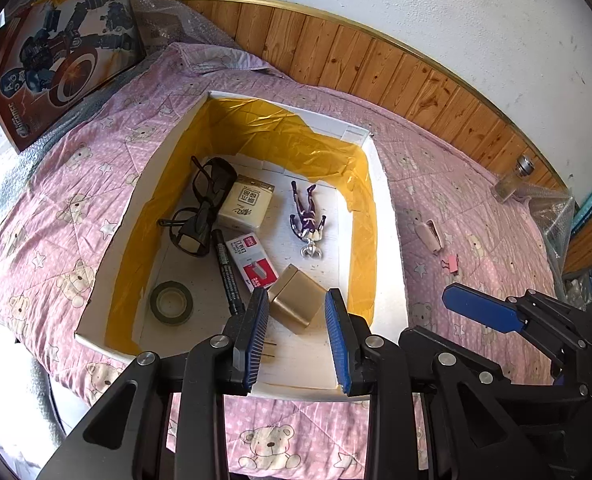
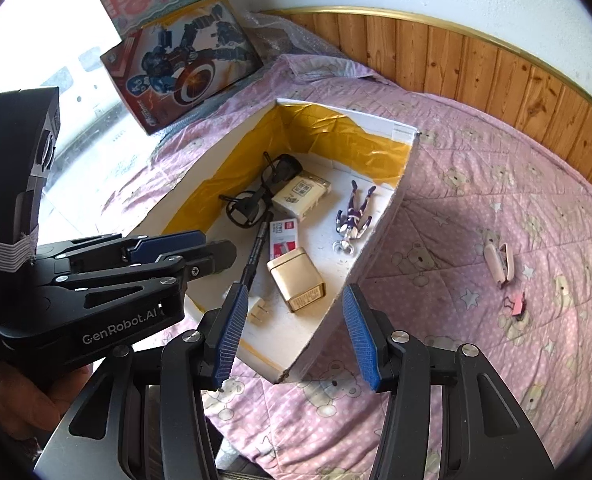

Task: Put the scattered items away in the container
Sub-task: 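Lift both open tools out of the box toward the stapler and clip, then close left tool on the pink stapler while right tool grasps the pink binder clip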

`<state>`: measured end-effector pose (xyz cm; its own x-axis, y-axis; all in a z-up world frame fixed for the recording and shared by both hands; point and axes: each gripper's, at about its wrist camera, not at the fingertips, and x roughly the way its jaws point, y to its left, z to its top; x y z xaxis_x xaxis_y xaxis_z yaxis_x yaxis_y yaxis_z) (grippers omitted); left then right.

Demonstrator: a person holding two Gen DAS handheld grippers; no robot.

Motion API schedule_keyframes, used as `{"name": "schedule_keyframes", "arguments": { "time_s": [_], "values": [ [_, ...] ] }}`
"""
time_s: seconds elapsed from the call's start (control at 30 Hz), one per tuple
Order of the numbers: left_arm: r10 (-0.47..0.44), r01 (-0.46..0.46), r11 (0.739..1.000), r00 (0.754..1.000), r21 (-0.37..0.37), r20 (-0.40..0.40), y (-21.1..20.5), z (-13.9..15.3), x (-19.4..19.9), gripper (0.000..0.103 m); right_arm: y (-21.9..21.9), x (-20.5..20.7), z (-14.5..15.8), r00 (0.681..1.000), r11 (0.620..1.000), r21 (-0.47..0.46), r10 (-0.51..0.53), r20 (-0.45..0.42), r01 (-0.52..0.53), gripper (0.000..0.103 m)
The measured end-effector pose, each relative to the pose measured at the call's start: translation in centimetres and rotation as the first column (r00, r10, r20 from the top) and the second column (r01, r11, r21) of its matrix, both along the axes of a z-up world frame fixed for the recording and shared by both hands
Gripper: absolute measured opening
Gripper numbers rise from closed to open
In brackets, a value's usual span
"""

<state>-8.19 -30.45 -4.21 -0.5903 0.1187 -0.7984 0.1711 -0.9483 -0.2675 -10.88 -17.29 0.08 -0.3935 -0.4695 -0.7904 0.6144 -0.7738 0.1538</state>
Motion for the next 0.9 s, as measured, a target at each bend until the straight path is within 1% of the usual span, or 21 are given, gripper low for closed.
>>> {"name": "schedule_keyframes", "arguments": {
  "time_s": [0.13, 0.2, 0.23, 0.37, 0.47, 0.7, 0.77, 0.8, 0.9],
  "values": [
    [-0.029, 0.029, 1.0, 1.0, 0.006, -0.012, 1.5, 0.5, -0.1, 0.031, 2.3, -0.1, 0.2, 0.998, 0.997, -0.051, -0.055, 0.007, 0.056, 0.053],
    [-0.042, 0.042, 0.999, 0.999, 0.005, -0.014, 2.3, 0.7, -0.2, 0.033, 3.4, -0.1, 0.2, 0.997, 0.994, -0.075, -0.076, 0.015, 0.077, 0.053],
    [-0.05, 0.05, 0.999, 0.999, 0.005, -0.014, 2.8, 0.8, -0.3, 0.034, 4.0, -0.2, 0.2, 0.996, 0.992, -0.085, -0.091, 0.017, 0.092, 0.053],
    [-0.08, 0.08, 0.997, 0.997, 0.002, -0.015, 4.5, 1.0, -0.8, 0.035, 6.8, -0.5, -0.1, 0.987, 0.98, -0.123, -0.154, 0.036, 0.157, 0.053],
    [-0.1, 0.1, 0.995, 0.995, 0.003, -0.013, 5.7, 1.1, -1.3, 0.038, 9.0, -0.9, -0.6, 0.978, 0.969, -0.138, -0.199, 0.053, 0.205, 0.053],
    [-0.158, 0.158, 0.987, 0.987, 0.017, 0.0, 9.1, 0.9, -3.2, 0.039, 13.3, -2.1, -2.1, 0.953, 0.94, -0.163, -0.287, 0.1, 0.3, 0.053],
    [-0.173, 0.173, 0.985, 0.985, 0.02, 0.004, 10.1, 0.8, -3.9, 0.045, 14.4, -2.7, -2.5, 0.944, 0.931, -0.168, -0.309, 0.114, 0.325, 0.053],
    [-0.18, 0.18, 0.983, 0.984, 0.022, 0.006, 10.6, 0.7, -4.3, 0.046, 14.9, -3.0, -2.7, 0.939, 0.925, -0.171, -0.321, 0.12, 0.338, 0.053],
    [-0.2, 0.2, 0.979, 0.98, 0.033, 0.013, 12.0, 0.5, -5.5, 0.047, 16.5, -3.8, -3.5, 0.926, 0.911, -0.176, -0.353, 0.137, 0.373, 0.053]
  ]
}}
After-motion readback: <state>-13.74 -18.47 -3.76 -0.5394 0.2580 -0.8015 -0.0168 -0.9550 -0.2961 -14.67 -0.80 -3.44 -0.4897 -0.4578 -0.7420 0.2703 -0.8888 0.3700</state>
